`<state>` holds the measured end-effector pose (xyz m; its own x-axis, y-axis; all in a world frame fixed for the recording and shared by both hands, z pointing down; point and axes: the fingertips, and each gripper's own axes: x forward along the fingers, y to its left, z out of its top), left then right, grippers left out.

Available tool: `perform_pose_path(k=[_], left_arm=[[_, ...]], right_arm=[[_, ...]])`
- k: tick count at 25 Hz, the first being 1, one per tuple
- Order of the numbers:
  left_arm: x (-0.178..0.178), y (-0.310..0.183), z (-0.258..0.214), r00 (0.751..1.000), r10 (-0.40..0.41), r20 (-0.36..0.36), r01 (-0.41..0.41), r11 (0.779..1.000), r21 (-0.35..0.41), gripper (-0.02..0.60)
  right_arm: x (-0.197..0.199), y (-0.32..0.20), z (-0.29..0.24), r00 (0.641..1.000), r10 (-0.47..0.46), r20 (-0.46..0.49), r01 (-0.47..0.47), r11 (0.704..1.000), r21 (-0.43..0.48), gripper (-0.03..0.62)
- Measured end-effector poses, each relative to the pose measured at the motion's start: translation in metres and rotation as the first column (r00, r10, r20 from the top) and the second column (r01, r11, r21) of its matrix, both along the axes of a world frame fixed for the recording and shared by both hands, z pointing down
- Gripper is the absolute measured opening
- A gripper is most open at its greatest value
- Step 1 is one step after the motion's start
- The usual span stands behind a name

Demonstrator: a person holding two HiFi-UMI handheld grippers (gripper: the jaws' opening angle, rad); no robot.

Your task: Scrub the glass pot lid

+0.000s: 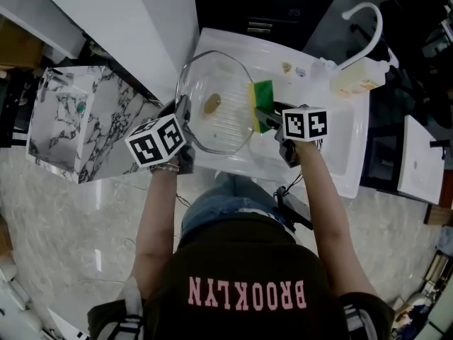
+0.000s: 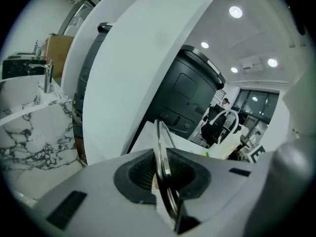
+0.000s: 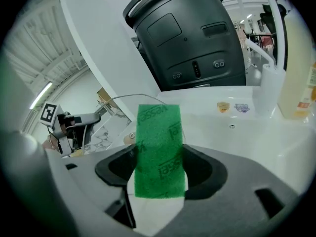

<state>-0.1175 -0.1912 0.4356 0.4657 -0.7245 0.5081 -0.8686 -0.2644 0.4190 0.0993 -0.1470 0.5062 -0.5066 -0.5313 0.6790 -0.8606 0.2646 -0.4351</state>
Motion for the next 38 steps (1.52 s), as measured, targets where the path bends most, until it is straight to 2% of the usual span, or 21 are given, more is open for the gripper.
perform_pose_path(k=[4, 7, 11, 14, 17, 18, 20, 24, 27, 31, 33, 35, 38], left_arm=[[0.01, -0.008, -0.005, 0.993, 0.114, 0.015, -0.114, 0.993, -0.028, 0.043], [0.011, -0.019, -0.026, 0.979, 0.18, 0.091, -0.182, 0.983, 0.013, 0.04], [0.015, -0.03, -0.059, 0.952, 0.22, 0.214, -0.244, 0.965, 0.094, 0.04], [0.028, -0.028, -0.076, 0.916, 0.259, 0.307, -0.314, 0.938, 0.145, 0.04], [0.044, -0.024, -0.093, 0.852, 0.284, 0.44, -0.404, 0.892, 0.205, 0.038], [0.051, -0.024, -0.097, 0.821, 0.295, 0.488, -0.445, 0.867, 0.225, 0.037], [0.067, -0.023, -0.104, 0.744, 0.317, 0.588, -0.542, 0.801, 0.255, 0.037], [0.103, -0.002, -0.111, 0.558, 0.376, 0.74, -0.733, 0.641, 0.227, 0.037], [0.123, 0.024, -0.111, 0.449, 0.39, 0.804, -0.827, 0.521, 0.209, 0.035], [0.14, 0.059, -0.107, 0.331, 0.344, 0.879, -0.912, 0.355, 0.204, 0.037], [0.144, 0.076, -0.101, 0.26, 0.308, 0.915, -0.945, 0.274, 0.176, 0.037], [0.146, 0.09, -0.094, 0.212, 0.284, 0.935, -0.965, 0.214, 0.154, 0.035], [0.143, 0.101, -0.08, 0.169, 0.25, 0.953, -0.978, 0.158, 0.132, 0.035]], right_arm=[[0.009, 0.001, -0.001, 1.0, -0.017, -0.005, 0.017, 1.0, -0.001, 0.279], [0.01, 0.006, 0.001, 0.999, -0.042, 0.001, 0.042, 0.999, -0.007, 0.279], [0.01, 0.012, 0.005, 0.996, -0.091, -0.004, 0.091, 0.996, -0.011, 0.279], [0.013, 0.013, 0.004, 0.994, -0.105, 0.004, 0.105, 0.994, -0.008, 0.279], [0.019, 0.013, 0.004, 0.994, -0.11, 0.01, 0.11, 0.994, -0.004, 0.279], [0.021, 0.013, 0.003, 0.994, -0.107, 0.014, 0.107, 0.994, -0.004, 0.279], [0.024, 0.012, 0.003, 0.995, -0.101, 0.027, 0.101, 0.995, -0.004, 0.279], [0.024, 0.012, 0.003, 0.995, -0.099, 0.018, 0.099, 0.995, 0.004, 0.279], [0.034, 0.014, 0.007, 0.998, -0.066, -0.01, 0.066, 0.998, -0.017, 0.279], [0.051, 0.035, 0.018, 0.993, -0.11, -0.036, 0.108, 0.992, -0.069, 0.279], [0.058, 0.049, 0.024, 0.989, -0.142, -0.05, 0.136, 0.986, -0.099, 0.279], [0.067, 0.059, 0.028, 0.986, -0.153, -0.061, 0.145, 0.981, -0.127, 0.279], [0.08, 0.072, 0.036, 0.983, -0.167, -0.077, 0.151, 0.973, -0.177, 0.279]])
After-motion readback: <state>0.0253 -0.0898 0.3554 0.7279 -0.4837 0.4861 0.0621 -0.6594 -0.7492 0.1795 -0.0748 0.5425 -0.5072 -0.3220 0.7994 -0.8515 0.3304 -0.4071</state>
